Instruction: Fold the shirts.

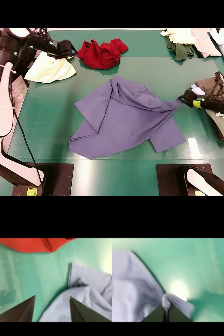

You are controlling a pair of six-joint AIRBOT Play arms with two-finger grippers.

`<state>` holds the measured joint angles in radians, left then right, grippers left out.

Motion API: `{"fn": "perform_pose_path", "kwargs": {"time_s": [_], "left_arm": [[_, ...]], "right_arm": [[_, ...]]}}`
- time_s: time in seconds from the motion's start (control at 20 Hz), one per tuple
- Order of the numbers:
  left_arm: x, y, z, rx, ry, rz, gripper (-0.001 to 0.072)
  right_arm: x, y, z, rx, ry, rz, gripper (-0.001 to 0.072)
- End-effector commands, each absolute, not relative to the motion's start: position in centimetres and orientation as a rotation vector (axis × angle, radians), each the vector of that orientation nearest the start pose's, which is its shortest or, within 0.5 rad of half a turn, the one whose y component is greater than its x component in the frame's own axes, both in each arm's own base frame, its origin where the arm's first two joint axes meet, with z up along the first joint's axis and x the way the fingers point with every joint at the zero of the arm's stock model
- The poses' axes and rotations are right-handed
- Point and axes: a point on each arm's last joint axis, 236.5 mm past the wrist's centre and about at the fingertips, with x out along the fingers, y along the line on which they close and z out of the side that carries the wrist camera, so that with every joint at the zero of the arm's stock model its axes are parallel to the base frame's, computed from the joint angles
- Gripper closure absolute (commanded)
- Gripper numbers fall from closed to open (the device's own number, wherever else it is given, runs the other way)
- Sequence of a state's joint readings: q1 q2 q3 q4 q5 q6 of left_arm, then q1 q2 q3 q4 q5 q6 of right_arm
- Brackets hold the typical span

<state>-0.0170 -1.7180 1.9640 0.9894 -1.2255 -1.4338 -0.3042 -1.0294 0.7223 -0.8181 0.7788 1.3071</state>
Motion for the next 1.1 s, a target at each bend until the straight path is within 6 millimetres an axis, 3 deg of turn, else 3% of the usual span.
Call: {"fn": "perform_pose_path", "kwargs": {"time_s": [0.0, 0.1, 0.2, 0.4, 0.55, 0.65, 0.75, 0.8, 0.85, 0.95, 1.05], "left_arm": [[50.1, -12.6, 13.4, -0.304, 1.078, -0.521, 0.0212], [48.3, -12.6, 12.7, -0.286, 1.155, -0.541, 0.0212], [47.3, -12.5, 12.2, -0.296, 1.201, -0.537, 0.0212], [44.5, -12.4, 9.7, -0.344, 1.226, -0.496, 0.0213], [40.2, -12.2, 6.3, -0.378, 1.285, -0.463, 0.0212], [36.6, -12.2, 4.0, -0.403, 1.338, -0.445, 0.0211], [34.5, -12.3, 2.6, -0.419, 1.347, -0.436, 0.0211], [33.9, -12.2, 2.2, -0.424, 1.347, -0.429, 0.0211], [33.5, -12.2, 2.1, -0.424, 1.346, -0.427, 0.0211], [33.3, -12.5, 2.5, -0.424, 1.34, -0.448, 0.0211], [33.3, -12.8, 2.9, -0.43, 1.329, -0.459, 0.0211]], "right_arm": [[41.3, 2.6, -0.6, 0.807, 0.841, 0.057, 0.0693], [42.8, 5.3, -3.2, 0.803, 0.852, 0.072, 0.0692], [44.7, 7.4, -3.8, 0.781, 0.798, 0.101, 0.0693], [48.5, 12.7, -1.7, 0.725, 0.719, 0.274, 0.0693], [51.2, 13.5, -0.8, 0.717, 0.692, 0.298, 0.0693], [52.0, 12.8, -1.0, 0.751, 0.694, 0.276, 0.0692], [51.9, 11.7, -0.5, 0.79, 0.695, 0.291, 0.0663], [51.7, 10.7, 0.4, 0.804, 0.69, 0.321, 0.0485], [51.3, 9.3, 1.6, 0.81, 0.68, 0.347, 0.0402], [50.5, 4.8, 3.7, 0.806, 0.642, 0.353, 0.0376], [48.9, -0.6, 3.5, 0.783, 0.664, 0.291, 0.0328]]}}
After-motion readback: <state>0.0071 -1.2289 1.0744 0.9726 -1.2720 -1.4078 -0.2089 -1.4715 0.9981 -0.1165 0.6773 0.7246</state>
